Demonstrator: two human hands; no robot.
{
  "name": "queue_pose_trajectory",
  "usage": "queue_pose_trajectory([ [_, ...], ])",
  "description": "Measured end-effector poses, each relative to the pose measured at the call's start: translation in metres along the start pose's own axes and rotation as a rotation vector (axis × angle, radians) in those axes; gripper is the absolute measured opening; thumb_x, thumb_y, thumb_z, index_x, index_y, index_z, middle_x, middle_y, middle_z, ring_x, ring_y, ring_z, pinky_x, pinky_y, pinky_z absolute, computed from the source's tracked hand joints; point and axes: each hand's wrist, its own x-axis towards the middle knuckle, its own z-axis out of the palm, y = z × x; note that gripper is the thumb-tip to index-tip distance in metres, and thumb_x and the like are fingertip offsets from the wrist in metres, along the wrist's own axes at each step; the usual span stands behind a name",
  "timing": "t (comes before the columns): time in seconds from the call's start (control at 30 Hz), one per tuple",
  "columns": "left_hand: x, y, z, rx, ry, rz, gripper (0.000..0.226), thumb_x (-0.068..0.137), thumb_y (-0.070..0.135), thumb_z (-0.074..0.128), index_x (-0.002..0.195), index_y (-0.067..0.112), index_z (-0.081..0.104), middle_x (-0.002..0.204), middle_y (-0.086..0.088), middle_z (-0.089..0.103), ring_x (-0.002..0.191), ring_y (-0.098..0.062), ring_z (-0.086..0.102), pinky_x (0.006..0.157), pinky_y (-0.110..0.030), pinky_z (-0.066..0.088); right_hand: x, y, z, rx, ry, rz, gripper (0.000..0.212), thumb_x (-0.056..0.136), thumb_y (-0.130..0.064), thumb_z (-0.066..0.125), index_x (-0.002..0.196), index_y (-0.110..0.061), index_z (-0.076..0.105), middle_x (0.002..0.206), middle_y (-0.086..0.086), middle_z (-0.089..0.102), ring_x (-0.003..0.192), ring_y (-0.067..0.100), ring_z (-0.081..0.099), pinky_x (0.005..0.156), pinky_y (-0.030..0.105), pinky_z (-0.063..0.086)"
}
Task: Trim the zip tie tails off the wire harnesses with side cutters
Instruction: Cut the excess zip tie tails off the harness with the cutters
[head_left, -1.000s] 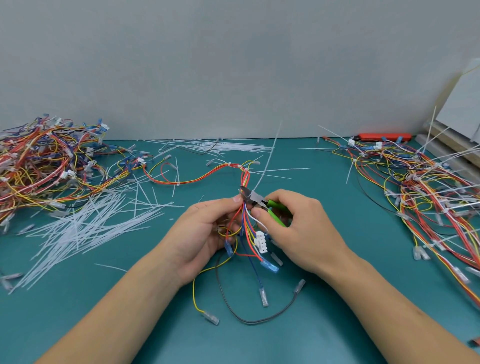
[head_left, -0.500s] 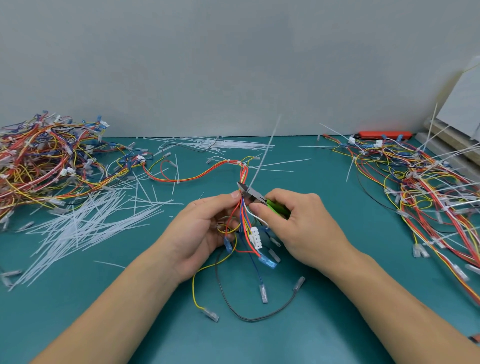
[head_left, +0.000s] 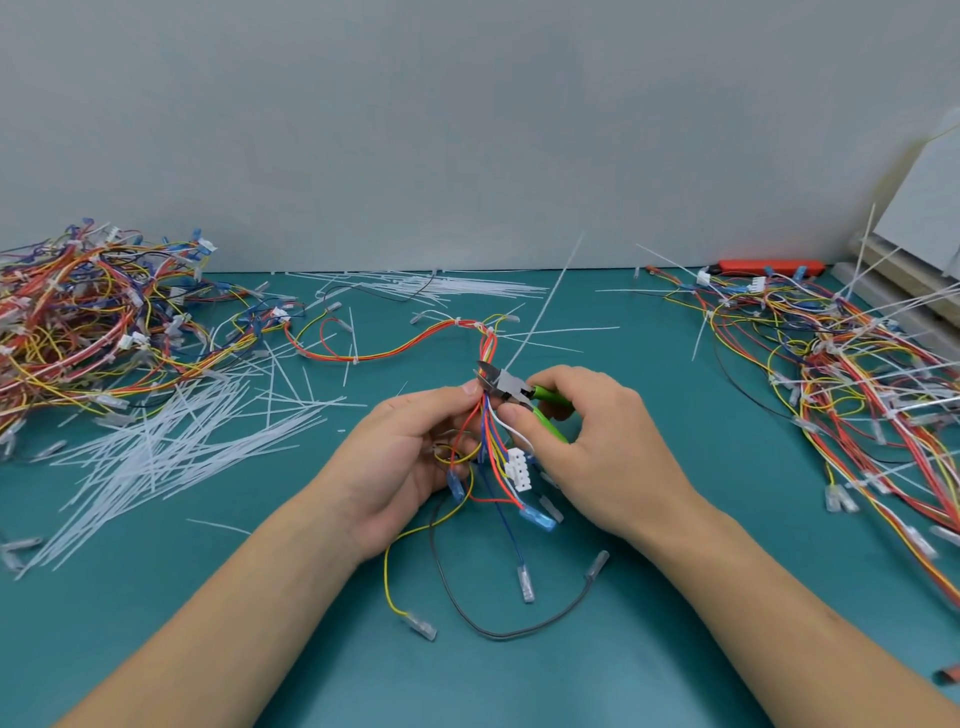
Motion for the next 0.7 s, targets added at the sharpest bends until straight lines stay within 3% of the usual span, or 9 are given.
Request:
queue_pose_trajectory([
  [0.17,0.0001,-0.0004,0.0006,0.010,-0.001,0.007,0.020,0.084,0.033,0.071,0.087,0.015,0.078,0.074,0.000,0.065,0.060,-0.011,0.054,0.057,-0.024,0.041,-0.0012,-0.0001,0.0004,0.034,-0.016,0.003,0.042,0.088,-0.070,0.054,0.091,-0.030,0.068,0.081,-0.014,0.064,0.086,0.007,0.059,0.079,0.035,0.051],
  [0.3,0.0004,0.0004,0.0011,-0.010,-0.006,0.006,0.019,0.084,0.033,0.072,0.087,0.015,0.078,0.073,0.000,0.065,0.059,-0.012,0.053,0.055,-0.024,0.043,-0.0007,-0.0025,-0.0008,0.036,-0.038,0.015,0.049,0.088,-0.073,0.051,0.078,-0.026,0.060,0.062,-0.011,0.053,0.060,0.011,0.047,0.058,0.035,0.042],
  [0.37,0.0006,0.0001,-0.0001,-0.027,0.000,0.004,0.021,0.083,0.032,0.072,0.090,0.014,0.078,0.074,-0.001,0.065,0.060,-0.013,0.054,0.062,-0.030,0.040,-0.0001,-0.0028,-0.0025,0.051,-0.066,0.020,0.051,0.089,-0.073,0.051,0.074,-0.025,0.056,0.057,-0.009,0.050,0.054,0.013,0.041,0.053,0.036,0.037],
  [0.57,-0.0008,0.0001,0.0009,-0.014,0.006,0.002,0.020,0.083,0.033,0.072,0.089,0.014,0.077,0.074,-0.001,0.065,0.060,-0.012,0.054,0.064,-0.032,0.037,-0.0003,-0.0023,-0.0032,0.040,-0.075,0.026,0.054,0.089,-0.075,0.051,0.074,-0.023,0.053,0.055,-0.007,0.047,0.053,0.014,0.039,0.054,0.037,0.037],
  [0.7,-0.0013,0.0007,0.0018,-0.013,-0.004,0.004,0.022,0.082,0.034,0.073,0.091,0.013,0.077,0.073,0.000,0.065,0.059,-0.012,0.054,0.058,-0.027,0.040,-0.0008,-0.0007,-0.0034,0.041,-0.070,0.040,0.053,0.089,-0.075,0.053,0.076,-0.023,0.057,0.057,-0.005,0.049,0.054,0.013,0.040,0.054,0.037,0.040],
])
